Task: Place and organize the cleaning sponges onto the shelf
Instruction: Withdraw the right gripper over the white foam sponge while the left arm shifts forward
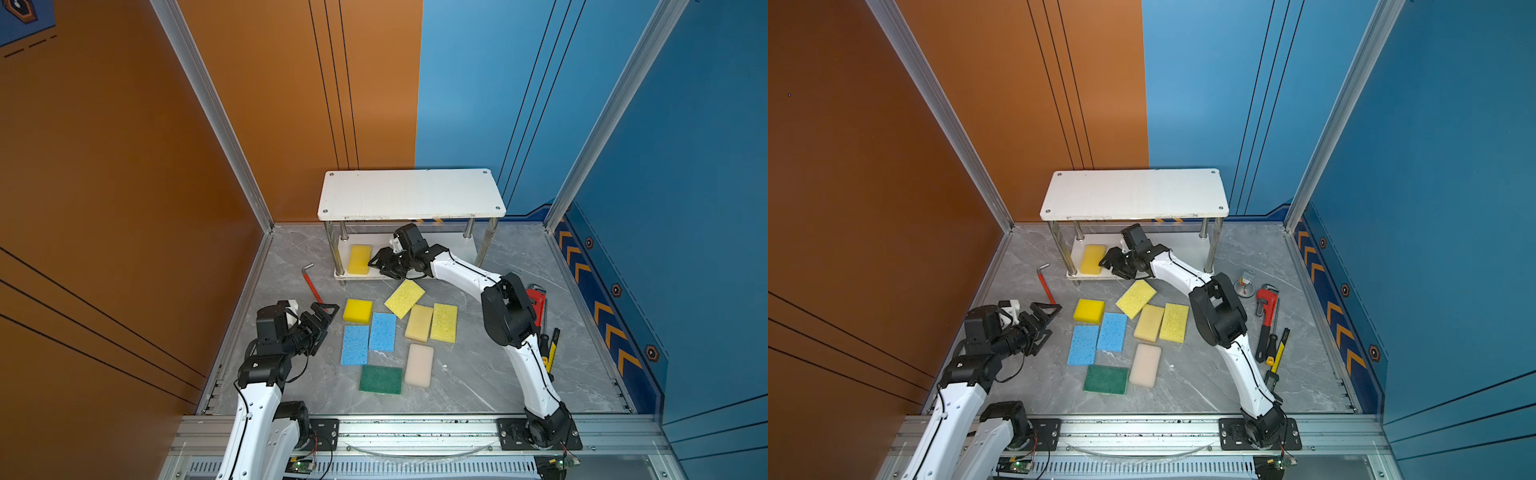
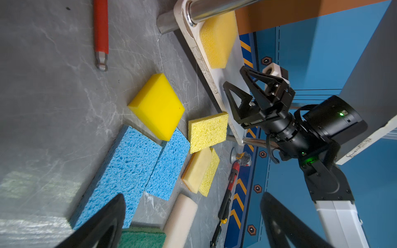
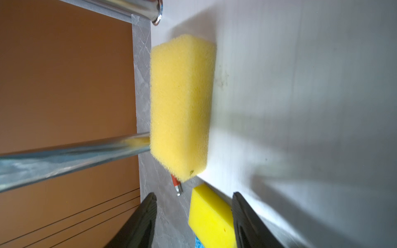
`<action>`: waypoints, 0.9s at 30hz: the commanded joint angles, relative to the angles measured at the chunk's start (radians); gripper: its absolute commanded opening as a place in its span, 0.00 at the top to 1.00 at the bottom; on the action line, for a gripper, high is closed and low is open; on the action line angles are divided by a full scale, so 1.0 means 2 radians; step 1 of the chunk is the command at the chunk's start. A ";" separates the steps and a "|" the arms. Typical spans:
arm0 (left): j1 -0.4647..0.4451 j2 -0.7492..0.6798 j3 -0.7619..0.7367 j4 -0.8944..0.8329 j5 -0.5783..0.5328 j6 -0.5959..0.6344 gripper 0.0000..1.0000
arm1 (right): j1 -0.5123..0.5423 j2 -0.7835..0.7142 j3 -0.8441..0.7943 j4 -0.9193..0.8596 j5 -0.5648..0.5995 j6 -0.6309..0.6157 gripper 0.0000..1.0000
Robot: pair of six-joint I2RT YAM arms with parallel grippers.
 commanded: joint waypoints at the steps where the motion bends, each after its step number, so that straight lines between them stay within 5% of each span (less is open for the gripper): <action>1: -0.008 0.018 0.015 -0.022 -0.007 0.018 0.02 | 0.003 -0.054 -0.040 -0.010 0.011 -0.039 0.41; 11: -0.165 0.135 0.108 -0.074 -0.115 0.060 0.02 | 0.002 -0.144 -0.124 -0.078 -0.012 -0.095 0.38; 24: -0.189 0.178 0.141 -0.116 -0.063 0.169 0.02 | 0.025 -0.258 -0.247 -0.098 0.058 -0.041 0.32; 27: -0.187 0.172 0.140 -0.121 -0.059 0.175 0.02 | 0.023 -0.279 -0.246 -0.115 0.065 -0.043 0.10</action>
